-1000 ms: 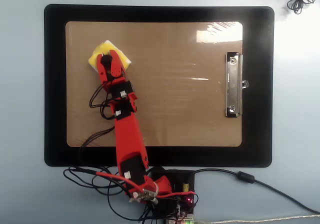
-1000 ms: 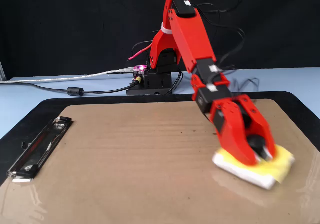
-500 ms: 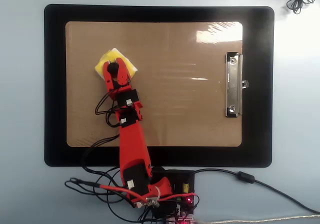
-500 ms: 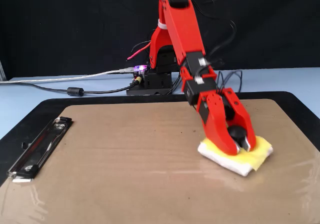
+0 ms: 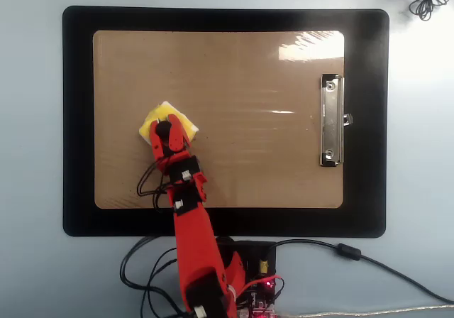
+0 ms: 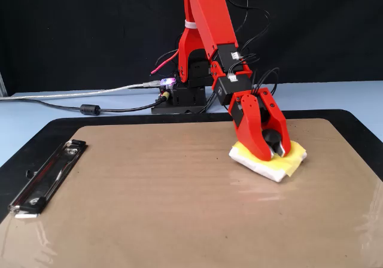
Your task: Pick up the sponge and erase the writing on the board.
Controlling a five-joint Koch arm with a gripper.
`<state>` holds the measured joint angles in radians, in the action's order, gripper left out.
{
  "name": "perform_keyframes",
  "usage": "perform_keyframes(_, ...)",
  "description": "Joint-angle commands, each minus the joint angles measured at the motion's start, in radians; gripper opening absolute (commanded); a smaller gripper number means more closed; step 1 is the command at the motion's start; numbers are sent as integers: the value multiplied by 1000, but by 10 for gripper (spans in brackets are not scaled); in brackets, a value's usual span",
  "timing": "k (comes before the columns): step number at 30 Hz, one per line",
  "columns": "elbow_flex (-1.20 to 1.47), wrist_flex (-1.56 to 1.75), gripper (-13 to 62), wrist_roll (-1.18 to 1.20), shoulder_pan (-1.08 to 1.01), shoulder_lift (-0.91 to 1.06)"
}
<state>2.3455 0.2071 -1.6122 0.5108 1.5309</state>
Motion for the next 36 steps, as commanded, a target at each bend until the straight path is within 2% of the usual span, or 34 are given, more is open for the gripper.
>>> perform_keyframes(1,170,-31,-80,-17,-3,192)
perform_keyframes(2,235,-31,-80,-17,-3,262)
perform_keyframes(4,212,-18,-80,-17,2,232)
perform_keyframes(7,-55,-18,-80,-15,-14,-46)
perform_keyframes(9,-124,-29,-80,-14,-26,-94)
perform_keyframes(11,-15,-28,-80,-14,-26,-2)
perform_keyframes(13,164,-34,-80,-14,-21,222)
perform_keyframes(15,222,-51,-80,-17,-12,285)
perform_keyframes(21,-158,-44,-79,-18,11,-127)
perform_keyframes(23,-137,-61,-80,-15,9,-80)
perform_keyframes(26,133,-69,-80,-17,14,232)
perform_keyframes(28,201,-101,-80,-17,20,331)
perform_keyframes(30,141,-107,-80,-18,32,264)
perform_keyframes(34,-110,-104,-80,-20,35,-46)
perform_keyframes(36,-153,-114,-80,-20,37,-57)
